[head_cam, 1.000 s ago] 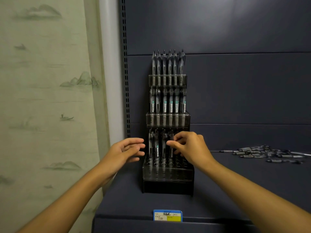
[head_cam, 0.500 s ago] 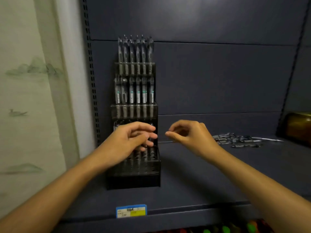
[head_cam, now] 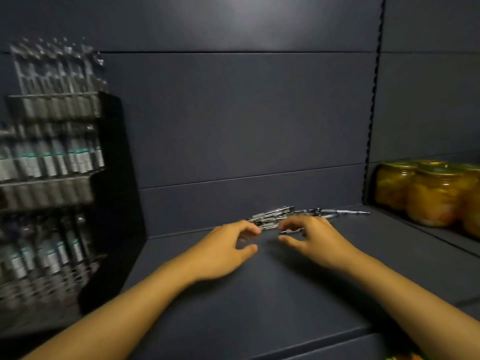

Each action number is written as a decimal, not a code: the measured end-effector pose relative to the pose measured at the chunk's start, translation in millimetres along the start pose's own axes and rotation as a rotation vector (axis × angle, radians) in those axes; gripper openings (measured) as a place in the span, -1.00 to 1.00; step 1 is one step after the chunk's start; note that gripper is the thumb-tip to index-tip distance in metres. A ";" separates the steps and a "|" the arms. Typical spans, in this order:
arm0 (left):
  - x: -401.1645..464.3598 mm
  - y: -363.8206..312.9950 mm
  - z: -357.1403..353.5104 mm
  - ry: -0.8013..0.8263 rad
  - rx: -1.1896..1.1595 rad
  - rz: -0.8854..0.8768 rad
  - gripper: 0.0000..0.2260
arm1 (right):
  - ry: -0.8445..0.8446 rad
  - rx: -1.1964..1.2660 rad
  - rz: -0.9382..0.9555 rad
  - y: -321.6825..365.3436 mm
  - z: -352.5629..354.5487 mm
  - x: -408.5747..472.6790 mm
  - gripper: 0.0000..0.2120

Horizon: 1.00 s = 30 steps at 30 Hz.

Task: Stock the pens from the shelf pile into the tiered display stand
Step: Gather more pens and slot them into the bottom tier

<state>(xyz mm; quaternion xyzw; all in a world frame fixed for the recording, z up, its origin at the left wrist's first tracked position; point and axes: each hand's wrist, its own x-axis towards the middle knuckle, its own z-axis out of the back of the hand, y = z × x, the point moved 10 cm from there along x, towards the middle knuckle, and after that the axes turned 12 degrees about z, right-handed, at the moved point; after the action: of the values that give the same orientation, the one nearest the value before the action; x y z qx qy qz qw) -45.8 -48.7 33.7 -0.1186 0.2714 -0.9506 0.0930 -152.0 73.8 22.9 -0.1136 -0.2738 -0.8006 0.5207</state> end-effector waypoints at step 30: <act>160.0 5.4 -97.2 -0.062 0.369 0.252 -0.47 | 0.143 0.040 0.231 -139.6 -14.1 57.3 -0.50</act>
<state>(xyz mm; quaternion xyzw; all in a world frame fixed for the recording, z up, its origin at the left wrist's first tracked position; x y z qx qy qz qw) -224.7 -43.8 -21.4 -0.0939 0.1023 -0.9610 0.2392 -300.4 64.7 -6.6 -0.0766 -0.2370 -0.7359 0.6296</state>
